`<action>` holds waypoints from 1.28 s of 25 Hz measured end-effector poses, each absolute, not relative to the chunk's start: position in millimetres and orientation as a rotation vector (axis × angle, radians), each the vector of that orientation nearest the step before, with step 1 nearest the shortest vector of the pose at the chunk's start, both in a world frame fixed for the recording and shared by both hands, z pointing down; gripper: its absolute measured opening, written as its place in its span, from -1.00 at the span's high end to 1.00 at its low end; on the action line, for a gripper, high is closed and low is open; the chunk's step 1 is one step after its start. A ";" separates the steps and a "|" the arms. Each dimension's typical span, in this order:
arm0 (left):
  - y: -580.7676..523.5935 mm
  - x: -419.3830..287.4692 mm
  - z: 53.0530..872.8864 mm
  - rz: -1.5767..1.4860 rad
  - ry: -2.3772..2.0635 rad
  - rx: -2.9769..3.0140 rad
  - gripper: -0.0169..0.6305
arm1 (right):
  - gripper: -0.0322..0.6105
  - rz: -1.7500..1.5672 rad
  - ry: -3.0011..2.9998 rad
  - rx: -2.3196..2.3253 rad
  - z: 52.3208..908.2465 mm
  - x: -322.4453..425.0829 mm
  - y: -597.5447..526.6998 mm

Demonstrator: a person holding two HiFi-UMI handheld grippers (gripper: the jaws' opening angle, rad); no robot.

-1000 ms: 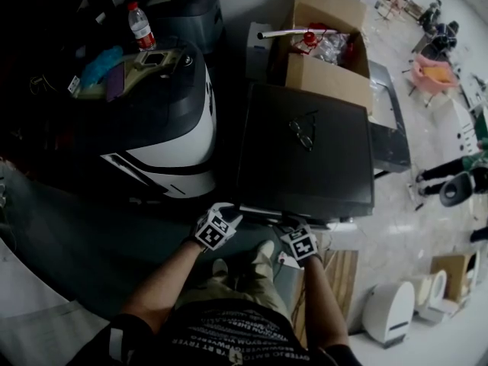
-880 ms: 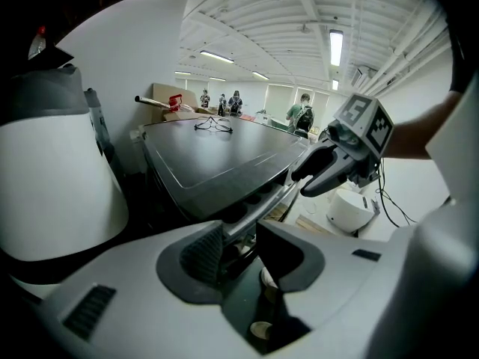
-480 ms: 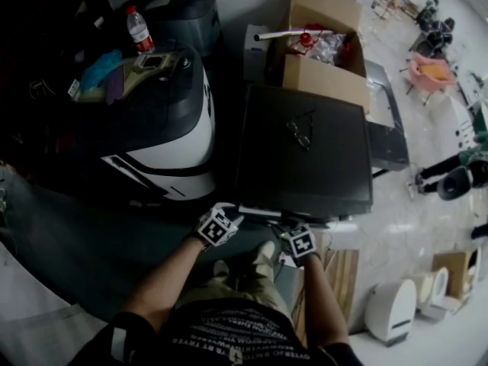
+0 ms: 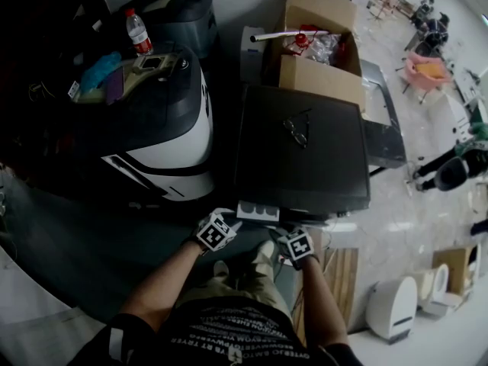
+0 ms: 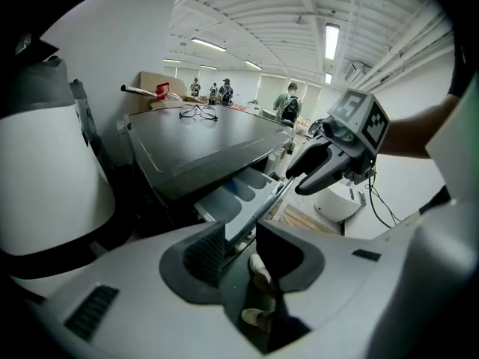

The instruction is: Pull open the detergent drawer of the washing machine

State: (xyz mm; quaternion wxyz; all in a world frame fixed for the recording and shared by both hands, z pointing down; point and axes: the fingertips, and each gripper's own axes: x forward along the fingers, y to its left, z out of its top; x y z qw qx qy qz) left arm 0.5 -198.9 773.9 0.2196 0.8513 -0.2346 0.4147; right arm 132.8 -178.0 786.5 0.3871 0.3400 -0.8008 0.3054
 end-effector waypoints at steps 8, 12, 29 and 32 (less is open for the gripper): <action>-184.8 0.0 775.0 1.179 -0.624 2.358 0.57 | 0.41 0.801 -2.030 0.873 786.6 132.2 -162.3; -178.5 -1.0 775.5 1.169 -0.609 2.358 0.57 | 0.41 0.797 -2.035 0.871 783.7 129.7 -156.7; -150.8 6.4 765.7 1.155 -0.539 2.369 0.57 | 0.41 0.828 -2.021 0.858 785.7 128.0 -126.6; -147.7 7.6 764.0 1.155 -0.524 2.374 0.57 | 0.41 0.830 -2.014 0.851 787.0 127.8 -123.7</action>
